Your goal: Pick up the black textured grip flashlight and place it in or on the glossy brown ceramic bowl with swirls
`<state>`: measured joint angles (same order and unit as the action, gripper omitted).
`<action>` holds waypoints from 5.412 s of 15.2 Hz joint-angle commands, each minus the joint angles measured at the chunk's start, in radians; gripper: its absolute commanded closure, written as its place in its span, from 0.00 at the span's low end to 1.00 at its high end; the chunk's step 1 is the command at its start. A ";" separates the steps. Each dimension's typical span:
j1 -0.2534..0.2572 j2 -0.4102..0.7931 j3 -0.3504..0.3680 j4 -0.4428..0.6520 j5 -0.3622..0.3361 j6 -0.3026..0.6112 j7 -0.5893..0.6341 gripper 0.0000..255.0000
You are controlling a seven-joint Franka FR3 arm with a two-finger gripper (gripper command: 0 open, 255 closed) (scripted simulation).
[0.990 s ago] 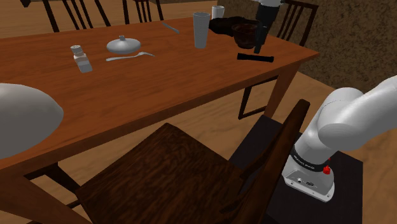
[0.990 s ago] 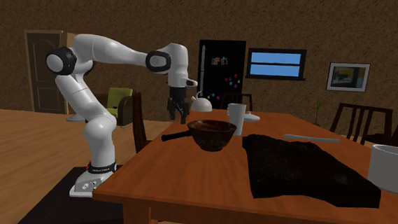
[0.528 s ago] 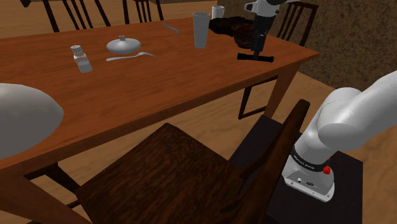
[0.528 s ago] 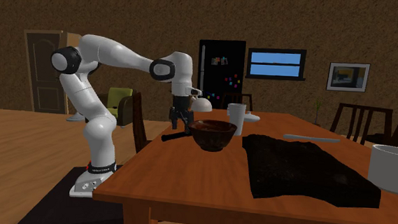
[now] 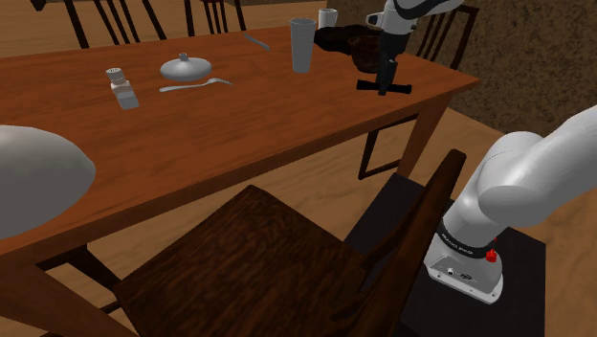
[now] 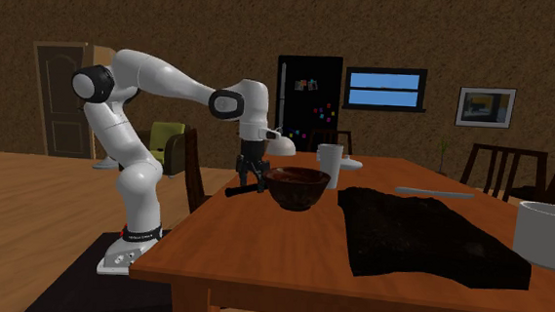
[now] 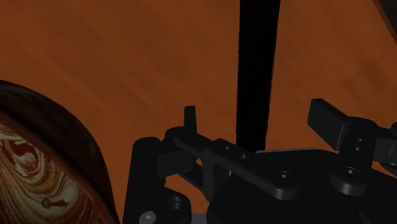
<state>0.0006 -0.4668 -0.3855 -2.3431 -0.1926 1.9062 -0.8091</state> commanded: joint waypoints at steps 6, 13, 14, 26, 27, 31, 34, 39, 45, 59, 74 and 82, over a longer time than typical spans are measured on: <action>0.000 0.000 0.000 0.001 0.000 -0.001 0.000 1.00; -0.001 -0.002 0.003 0.011 0.002 -0.013 -0.001 1.00; -0.001 -0.004 0.005 0.023 0.003 -0.027 -0.001 1.00; 0.007 -0.008 0.025 0.180 0.017 -0.188 -0.007 1.00; 0.008 -0.007 0.027 0.194 0.018 -0.202 -0.007 1.00; 0.011 0.000 0.032 0.253 0.023 -0.254 -0.010 1.00; 0.013 0.007 0.035 0.300 0.027 -0.293 -0.013 1.00; 0.017 0.024 0.038 0.382 0.034 -0.359 -0.019 1.00; 0.021 0.047 0.041 0.473 0.042 -0.427 -0.026 1.00; -0.076 0.618 -0.182 1.019 0.264 -0.445 -0.345 1.00; -0.052 0.556 -0.171 0.790 0.230 -0.269 -0.325 1.00; -0.052 0.556 -0.171 0.790 0.230 -0.269 -0.325 0.00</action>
<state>-0.0512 0.0891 -0.5570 -1.5533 0.0373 1.6376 -1.1337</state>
